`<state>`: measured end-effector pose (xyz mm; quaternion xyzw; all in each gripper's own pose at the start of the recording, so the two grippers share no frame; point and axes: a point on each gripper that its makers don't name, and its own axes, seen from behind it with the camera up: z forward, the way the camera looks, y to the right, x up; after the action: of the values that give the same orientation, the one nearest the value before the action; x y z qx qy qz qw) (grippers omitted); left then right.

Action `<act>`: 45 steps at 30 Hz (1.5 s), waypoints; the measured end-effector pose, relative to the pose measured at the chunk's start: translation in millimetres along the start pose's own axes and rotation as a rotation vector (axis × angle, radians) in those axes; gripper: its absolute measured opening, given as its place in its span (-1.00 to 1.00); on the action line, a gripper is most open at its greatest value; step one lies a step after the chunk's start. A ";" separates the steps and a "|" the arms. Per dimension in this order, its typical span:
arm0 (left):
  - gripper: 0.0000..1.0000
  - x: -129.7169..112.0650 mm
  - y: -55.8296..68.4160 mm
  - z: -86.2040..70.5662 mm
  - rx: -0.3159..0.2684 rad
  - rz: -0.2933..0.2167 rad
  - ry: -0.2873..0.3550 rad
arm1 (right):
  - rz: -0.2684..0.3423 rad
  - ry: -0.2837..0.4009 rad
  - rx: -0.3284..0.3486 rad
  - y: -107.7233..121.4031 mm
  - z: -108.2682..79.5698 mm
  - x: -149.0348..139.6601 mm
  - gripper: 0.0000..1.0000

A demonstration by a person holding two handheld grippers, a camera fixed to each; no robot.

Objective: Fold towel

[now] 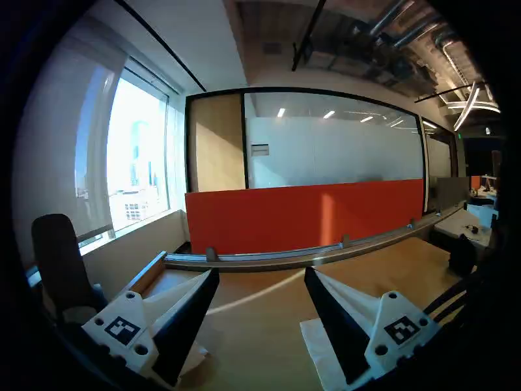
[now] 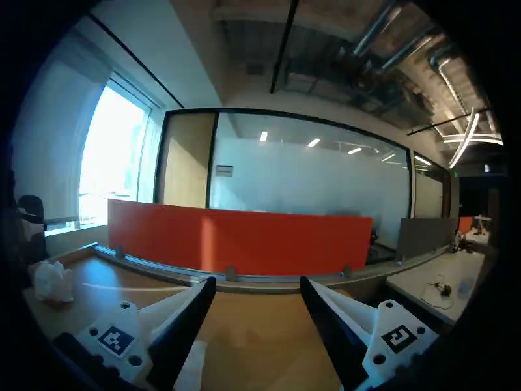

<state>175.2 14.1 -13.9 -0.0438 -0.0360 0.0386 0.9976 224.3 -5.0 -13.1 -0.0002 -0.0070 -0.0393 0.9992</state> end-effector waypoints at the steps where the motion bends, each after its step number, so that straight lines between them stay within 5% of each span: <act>1: 0.94 -0.9 1.8 0.4 -0.010 0.005 -0.006 | -0.008 -0.005 0.011 -2.0 0.0 0.1 0.98; 15: 0.95 -14.7 36.6 2.8 -0.193 0.083 -0.094 | -0.089 -0.097 0.279 -63.1 -1.9 -5.3 1.00; 20: 0.94 -23.4 45.9 4.2 -0.228 0.108 -0.117 | -0.088 -0.113 0.318 -69.7 0.7 -7.7 1.00; 33: 0.95 -50.4 75.6 0.0 -0.334 0.155 -0.185 | -0.199 -0.196 0.452 -92.0 -14.8 -35.2 1.00; 45: 0.95 -82.1 88.5 -4.4 -0.374 0.174 -0.236 | -0.225 -0.253 0.499 -102.2 -25.4 -64.5 1.00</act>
<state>87.4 95.0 -31.9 -0.2260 -0.1548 0.1217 0.9540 152.3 -101.8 -39.4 0.2413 -0.1410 -0.1464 0.9489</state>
